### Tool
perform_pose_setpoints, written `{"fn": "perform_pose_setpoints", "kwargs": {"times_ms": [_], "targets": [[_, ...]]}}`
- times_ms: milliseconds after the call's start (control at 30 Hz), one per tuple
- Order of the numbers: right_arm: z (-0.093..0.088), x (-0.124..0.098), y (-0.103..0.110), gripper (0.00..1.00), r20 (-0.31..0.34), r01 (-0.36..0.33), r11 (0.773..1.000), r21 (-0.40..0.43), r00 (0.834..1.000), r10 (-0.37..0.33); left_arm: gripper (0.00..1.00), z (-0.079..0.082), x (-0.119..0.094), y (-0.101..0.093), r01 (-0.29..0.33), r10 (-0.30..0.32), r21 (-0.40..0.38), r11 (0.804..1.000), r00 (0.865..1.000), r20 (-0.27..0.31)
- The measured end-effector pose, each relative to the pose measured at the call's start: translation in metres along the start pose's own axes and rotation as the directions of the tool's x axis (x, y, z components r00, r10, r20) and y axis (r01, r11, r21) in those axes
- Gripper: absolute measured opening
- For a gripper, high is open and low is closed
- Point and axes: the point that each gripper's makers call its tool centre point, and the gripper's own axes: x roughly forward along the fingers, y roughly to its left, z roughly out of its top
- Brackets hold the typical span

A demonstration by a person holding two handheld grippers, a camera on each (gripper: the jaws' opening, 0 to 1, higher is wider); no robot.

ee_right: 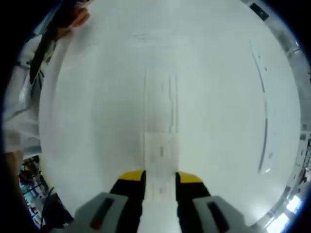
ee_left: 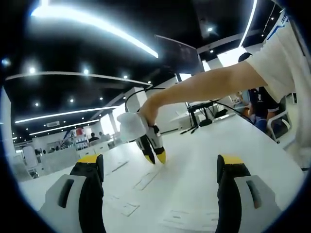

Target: Locate the socket holder cover, grip the socket holder cover, clip it into the socket holder slot.

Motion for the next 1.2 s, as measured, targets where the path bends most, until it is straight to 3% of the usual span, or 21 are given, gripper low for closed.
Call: {"fn": "perform_pose_setpoints", "kwargs": {"times_ms": [800,1200], "targets": [[0.009,0.002,0.007,0.26,0.009,-0.002,1.0,-0.003,1.0,0.002,0.95,0.0,0.0,0.0,0.002,-0.002,0.016,1.0,1.0,-0.005],[0.011,0.0,-0.002,0.26,0.011,-0.005,1.0,-0.004,1.0,0.005,0.95,0.001,0.001,0.0,0.001,-0.001,0.025,1.0,1.0,-0.003]]}}
